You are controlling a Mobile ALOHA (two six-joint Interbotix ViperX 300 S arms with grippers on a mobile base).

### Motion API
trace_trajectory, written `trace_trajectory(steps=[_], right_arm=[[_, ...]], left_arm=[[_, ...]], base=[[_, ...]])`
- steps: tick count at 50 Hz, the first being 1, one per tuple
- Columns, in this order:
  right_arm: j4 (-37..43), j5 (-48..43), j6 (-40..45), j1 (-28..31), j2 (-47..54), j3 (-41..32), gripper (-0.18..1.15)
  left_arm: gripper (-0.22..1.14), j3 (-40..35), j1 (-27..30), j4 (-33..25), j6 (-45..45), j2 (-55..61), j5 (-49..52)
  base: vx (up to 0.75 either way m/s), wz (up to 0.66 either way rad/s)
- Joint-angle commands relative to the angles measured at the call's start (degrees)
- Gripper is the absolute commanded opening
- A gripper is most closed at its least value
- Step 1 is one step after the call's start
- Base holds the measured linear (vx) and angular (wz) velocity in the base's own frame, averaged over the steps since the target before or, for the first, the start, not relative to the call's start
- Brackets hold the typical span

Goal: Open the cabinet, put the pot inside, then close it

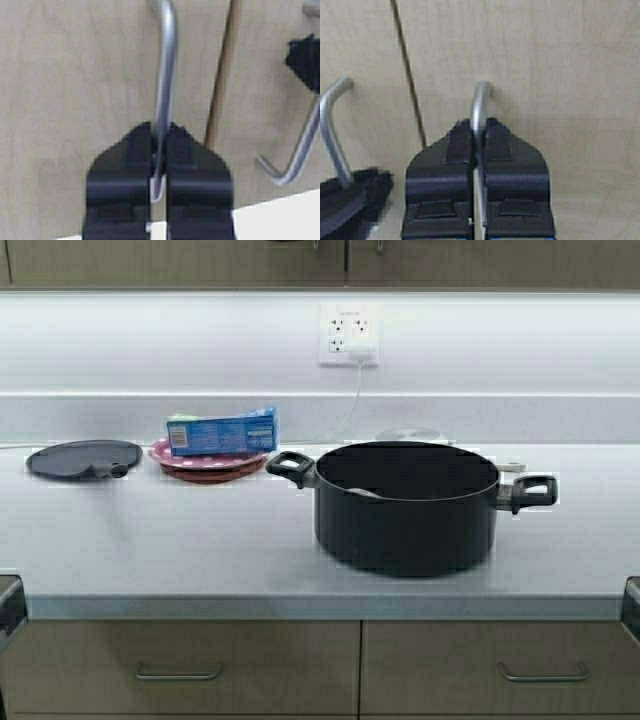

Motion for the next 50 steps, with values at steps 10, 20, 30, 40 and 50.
trace_trajectory(steps=[10, 20, 30, 40, 50], right_arm=[[-2.72, 8.17, 0.35, 0.88, -16.96, 11.60, 0.06], [-5.89, 18.72, 0.44, 0.70, -22.50, 14.15, 0.06], [-7.12, 24.35, 0.79, -0.53, -25.93, 16.61, 0.06], [-8.17, 27.86, 0.79, -4.92, -30.59, 20.13, 0.06], [-9.93, 32.61, 0.79, -8.96, -35.07, 23.29, 0.06]], left_arm=[[0.03, 15.03, 0.00, -0.18, -2.02, -19.25, 4.75], [0.03, 18.63, 0.26, 2.46, -1.32, -26.28, 10.90], [0.03, 19.25, 2.20, 5.71, -1.23, -30.76, 21.18], [0.03, 21.88, 5.45, 8.09, -1.14, -36.56, 27.07], [0.03, 25.40, 9.14, 9.67, -1.14, -42.36, 30.76]], base=[[0.03, -0.01], [0.01, -0.01], [-0.02, -0.02], [-0.04, -0.02], [-0.05, 0.00]])
